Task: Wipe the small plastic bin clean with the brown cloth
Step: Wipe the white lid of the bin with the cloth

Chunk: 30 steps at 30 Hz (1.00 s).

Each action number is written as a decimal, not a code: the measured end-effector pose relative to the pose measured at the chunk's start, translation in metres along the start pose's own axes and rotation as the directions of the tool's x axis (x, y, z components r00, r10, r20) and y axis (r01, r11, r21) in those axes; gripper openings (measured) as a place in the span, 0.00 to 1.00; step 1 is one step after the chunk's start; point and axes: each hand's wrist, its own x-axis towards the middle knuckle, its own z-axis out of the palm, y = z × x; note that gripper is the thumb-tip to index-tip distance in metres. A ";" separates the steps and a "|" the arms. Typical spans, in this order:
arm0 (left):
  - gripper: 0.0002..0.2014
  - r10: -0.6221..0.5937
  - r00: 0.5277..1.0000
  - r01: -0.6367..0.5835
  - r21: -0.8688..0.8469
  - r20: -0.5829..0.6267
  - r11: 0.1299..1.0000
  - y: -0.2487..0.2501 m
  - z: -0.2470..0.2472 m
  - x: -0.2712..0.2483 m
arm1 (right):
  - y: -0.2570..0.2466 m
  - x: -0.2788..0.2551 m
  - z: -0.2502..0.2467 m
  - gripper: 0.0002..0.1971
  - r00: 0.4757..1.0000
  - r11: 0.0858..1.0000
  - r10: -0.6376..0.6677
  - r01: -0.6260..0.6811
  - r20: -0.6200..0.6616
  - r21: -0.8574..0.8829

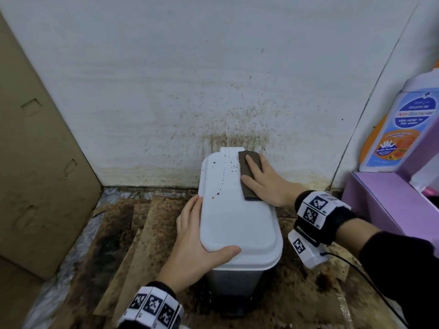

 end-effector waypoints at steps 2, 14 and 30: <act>0.63 0.005 1.000 -0.005 0.004 0.003 1.000 0.000 0.000 0.000 | -0.001 -0.008 0.003 0.39 1.000 1.000 0.008 -0.007 -0.011 0.007; 0.63 0.019 0.999 -0.019 -0.004 -0.041 1.000 -0.001 0.005 -0.001 | -0.031 -0.104 0.030 0.35 0.999 0.989 -0.052 0.050 -0.007 -0.137; 0.62 0.019 0.999 -0.020 -0.024 -0.033 1.000 -0.001 0.004 -0.001 | 0.000 0.003 -0.008 0.39 1.000 1.000 -0.012 0.011 0.023 0.017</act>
